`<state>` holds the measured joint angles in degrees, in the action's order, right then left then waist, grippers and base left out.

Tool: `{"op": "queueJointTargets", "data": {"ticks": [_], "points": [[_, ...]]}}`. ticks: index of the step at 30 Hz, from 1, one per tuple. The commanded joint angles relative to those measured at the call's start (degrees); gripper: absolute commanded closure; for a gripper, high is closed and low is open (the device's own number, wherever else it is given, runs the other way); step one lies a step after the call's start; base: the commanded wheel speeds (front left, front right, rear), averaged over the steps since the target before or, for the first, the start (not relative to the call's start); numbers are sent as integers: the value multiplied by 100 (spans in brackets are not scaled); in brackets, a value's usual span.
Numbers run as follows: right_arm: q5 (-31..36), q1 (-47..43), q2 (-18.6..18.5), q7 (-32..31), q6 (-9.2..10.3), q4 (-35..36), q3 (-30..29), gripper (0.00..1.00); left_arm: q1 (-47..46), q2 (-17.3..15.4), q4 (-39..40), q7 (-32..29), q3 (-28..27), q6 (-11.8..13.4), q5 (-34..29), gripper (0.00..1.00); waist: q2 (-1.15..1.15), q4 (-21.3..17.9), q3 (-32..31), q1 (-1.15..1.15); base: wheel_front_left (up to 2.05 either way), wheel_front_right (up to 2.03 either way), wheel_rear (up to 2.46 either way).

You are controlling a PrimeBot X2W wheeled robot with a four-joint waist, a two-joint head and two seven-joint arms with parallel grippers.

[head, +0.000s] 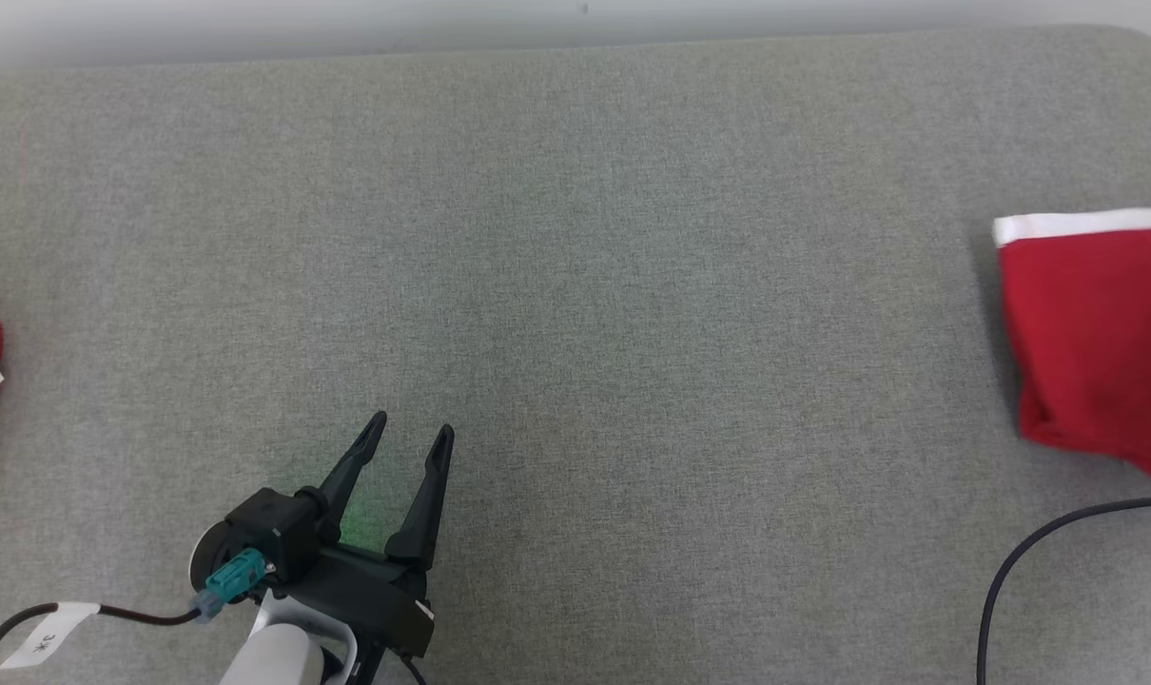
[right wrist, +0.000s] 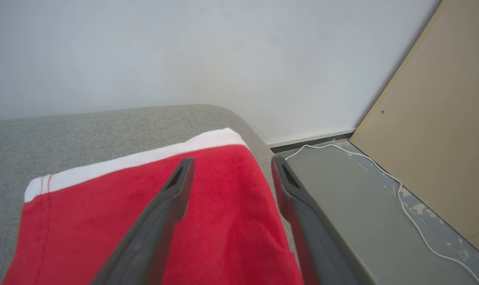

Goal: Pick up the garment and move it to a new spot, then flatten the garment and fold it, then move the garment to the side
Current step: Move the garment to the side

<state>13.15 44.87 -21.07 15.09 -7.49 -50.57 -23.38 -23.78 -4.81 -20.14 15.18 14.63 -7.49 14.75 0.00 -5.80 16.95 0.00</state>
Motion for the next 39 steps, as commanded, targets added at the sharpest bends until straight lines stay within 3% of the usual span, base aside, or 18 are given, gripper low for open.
{"op": "queueJointTargets", "data": {"ticks": [1,6,22,29,39], "points": [[122,-97,49,1,0,96,-52,0,9,3,-31,2,-20,2,19,0,0,1,-15,0,0,0,0],[246,-187,324,1,0,663,-131,0,56,25,-46,2,-61,2,19,0,0,30,-125,0,0,0,0],[-1233,-1713,915,0,0,1931,2163,0,776,149,-85,2,-690,2,-198,0,0,271,-1197,0,0,0,0],[-1689,-2373,1041,0,0,2184,2614,0,1150,183,-56,2,-1068,51,-477,0,0,387,-1546,0,0,0,0],[-1988,-3215,1312,0,0,2540,2911,0,1641,190,157,2,-1523,385,-701,0,0,507,-1873,0,0,0,0]]}}
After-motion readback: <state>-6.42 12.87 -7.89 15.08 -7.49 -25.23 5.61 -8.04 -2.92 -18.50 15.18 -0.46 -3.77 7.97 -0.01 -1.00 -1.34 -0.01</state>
